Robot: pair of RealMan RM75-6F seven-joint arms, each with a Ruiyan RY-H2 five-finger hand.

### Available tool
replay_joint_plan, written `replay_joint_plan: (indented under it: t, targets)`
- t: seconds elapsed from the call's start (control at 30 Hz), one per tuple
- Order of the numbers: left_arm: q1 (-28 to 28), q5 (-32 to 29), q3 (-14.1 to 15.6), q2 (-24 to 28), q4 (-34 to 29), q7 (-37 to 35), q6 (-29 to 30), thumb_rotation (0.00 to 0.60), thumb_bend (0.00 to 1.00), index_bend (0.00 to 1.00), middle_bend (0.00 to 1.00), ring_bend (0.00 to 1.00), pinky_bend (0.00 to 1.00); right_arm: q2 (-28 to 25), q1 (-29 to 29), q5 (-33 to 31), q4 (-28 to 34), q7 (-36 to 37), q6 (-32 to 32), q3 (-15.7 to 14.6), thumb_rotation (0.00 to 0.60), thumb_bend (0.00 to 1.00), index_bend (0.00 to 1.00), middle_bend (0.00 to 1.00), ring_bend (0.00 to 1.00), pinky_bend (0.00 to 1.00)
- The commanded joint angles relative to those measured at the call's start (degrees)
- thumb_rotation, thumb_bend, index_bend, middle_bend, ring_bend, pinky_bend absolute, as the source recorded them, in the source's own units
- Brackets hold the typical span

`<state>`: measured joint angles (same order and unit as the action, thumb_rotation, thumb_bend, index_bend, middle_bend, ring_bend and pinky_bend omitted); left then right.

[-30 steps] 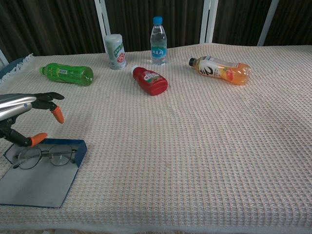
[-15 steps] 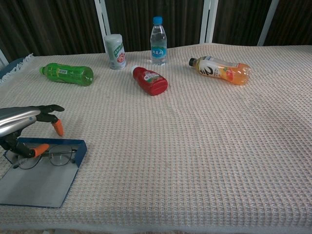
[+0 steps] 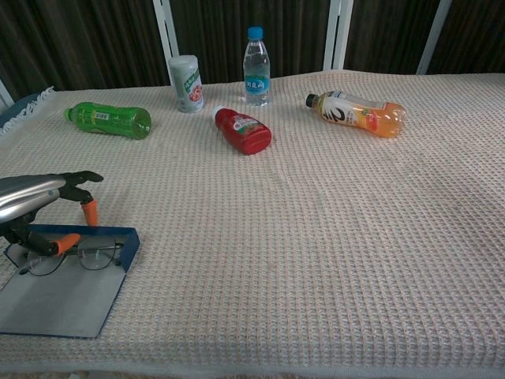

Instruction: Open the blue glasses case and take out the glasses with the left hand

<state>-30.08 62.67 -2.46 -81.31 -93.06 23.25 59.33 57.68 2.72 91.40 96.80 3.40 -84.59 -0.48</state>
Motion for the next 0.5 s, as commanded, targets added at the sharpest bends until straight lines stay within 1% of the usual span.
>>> replay_joint_plan:
  t: [0.03,0.5]
  targets:
    - [-0.12,-0.22,-0.04,-0.01,0.09,0.13,-0.17,0.600,0.42,0.44,0.00,0.00,0.00,-0.03,-0.02,0.00,-0.01,0.10,-0.07,0.02,0.600,0.18,0.00,0.00,0.00,0.00]
    - [-0.41,-0.85,-0.16,0.09,0.16,0.47,-0.40,0.600,0.42,0.48,0.00,0.00,0.00,0.04,0.04,-0.12,-0.02,-0.14,0.06,0.06,0.600,0.18,0.00,0.00,0.00,0.00]
